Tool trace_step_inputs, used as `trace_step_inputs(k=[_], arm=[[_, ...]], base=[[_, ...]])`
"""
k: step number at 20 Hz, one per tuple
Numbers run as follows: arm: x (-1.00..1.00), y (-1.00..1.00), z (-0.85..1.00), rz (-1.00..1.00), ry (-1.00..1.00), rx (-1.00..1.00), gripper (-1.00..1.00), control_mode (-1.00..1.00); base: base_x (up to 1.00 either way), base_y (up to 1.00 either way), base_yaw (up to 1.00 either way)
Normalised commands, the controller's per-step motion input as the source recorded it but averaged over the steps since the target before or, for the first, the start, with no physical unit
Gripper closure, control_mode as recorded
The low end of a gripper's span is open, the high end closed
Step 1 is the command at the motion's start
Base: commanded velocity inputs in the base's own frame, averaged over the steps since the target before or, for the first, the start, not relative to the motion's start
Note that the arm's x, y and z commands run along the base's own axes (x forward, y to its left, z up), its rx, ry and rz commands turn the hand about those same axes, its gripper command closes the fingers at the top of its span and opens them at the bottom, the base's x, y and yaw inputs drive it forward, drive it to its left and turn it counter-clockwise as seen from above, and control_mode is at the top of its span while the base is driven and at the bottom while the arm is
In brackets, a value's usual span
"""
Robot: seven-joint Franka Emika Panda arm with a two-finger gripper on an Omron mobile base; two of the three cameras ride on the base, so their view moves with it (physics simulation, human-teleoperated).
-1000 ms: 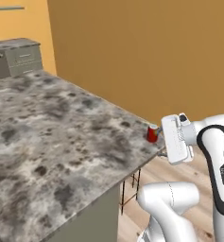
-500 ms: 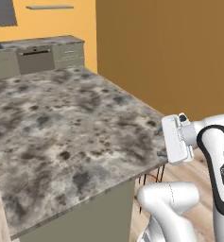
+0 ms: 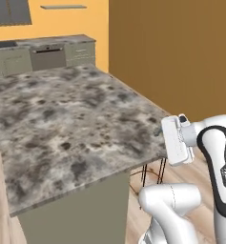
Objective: Four empty soda cans are scattered around the kitchen. Gather all the cans and cluster them next to the stove for recycling.
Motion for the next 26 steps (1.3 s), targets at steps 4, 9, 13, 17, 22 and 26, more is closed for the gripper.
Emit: trace_step_inputs(k=[4,9,13,17,22,26], arm=[[0.00,0.00,0.00,0.00,0.00,0.00,-1.00,1.00],[0.00,0.00,0.00,0.00,0.00,0.00,-1.00,1.00],[0.00,0.00,0.00,0.00,0.00,0.00,-1.00,1.00],[0.00,0.00,0.00,0.00,0.00,0.00,-1.00,1.00],[0.00,0.00,0.00,0.00,0.00,0.00,-1.00,1.00],[0.00,0.00,0.00,0.00,0.00,0.00,-1.00,1.00]], base=[[-0.25,-0.58,0.08],[-0.01,-0.68,0.05],[0.03,-0.71,0.03],[0.00,-0.67,0.02],[0.00,-0.41,0.10],[0.01,-0.26,0.20]])
